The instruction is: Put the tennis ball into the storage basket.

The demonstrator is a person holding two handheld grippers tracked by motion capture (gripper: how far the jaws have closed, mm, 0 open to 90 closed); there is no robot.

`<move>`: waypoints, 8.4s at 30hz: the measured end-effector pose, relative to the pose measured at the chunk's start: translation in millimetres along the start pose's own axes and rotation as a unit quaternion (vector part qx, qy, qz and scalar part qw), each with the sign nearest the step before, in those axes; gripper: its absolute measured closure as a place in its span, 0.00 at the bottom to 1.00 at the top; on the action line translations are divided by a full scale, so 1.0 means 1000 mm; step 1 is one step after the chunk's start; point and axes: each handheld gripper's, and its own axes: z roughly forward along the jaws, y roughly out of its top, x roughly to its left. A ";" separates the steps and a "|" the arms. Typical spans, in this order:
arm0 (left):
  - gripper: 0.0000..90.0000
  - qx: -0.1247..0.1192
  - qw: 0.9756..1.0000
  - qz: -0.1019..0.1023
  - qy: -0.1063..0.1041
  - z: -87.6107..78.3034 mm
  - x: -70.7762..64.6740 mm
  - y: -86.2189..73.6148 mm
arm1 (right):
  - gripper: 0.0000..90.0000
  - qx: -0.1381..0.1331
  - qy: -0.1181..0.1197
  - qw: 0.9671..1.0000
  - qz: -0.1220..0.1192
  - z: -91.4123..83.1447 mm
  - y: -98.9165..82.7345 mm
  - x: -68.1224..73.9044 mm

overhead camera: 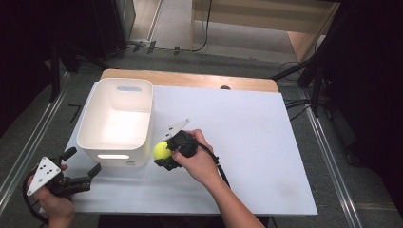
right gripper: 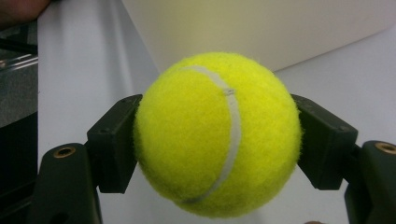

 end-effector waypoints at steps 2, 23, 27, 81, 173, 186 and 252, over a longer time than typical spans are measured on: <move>0.00 0.000 1.000 0.000 0.000 0.000 0.000 0.000 | 0.26 -0.001 -0.003 1.000 -0.001 -0.006 0.004 -0.003; 0.00 -0.001 1.000 -0.001 -0.002 0.000 0.001 0.000 | 0.26 -0.005 -0.001 1.000 -0.016 -0.032 0.038 -0.017; 0.00 0.000 1.000 0.000 -0.002 0.000 0.001 0.000 | 0.26 -0.006 -0.001 1.000 -0.013 -0.033 0.042 -0.018; 0.00 -0.003 1.000 -0.007 -0.004 0.000 0.001 0.000 | 0.26 -0.028 0.010 0.998 -0.047 -0.031 0.113 -0.020; 0.00 -0.001 1.000 -0.006 -0.002 0.000 0.002 0.000 | 0.00 -0.060 -0.068 0.996 0.006 -0.075 0.017 -0.035; 0.00 -0.001 1.000 -0.005 -0.003 0.000 0.001 0.000 | 0.00 -0.086 -0.096 0.991 0.042 -0.098 -0.024 -0.041; 0.00 -0.001 1.000 -0.002 0.000 0.000 0.000 0.000 | 0.00 -0.192 -0.196 0.948 0.164 -0.165 -0.216 -0.039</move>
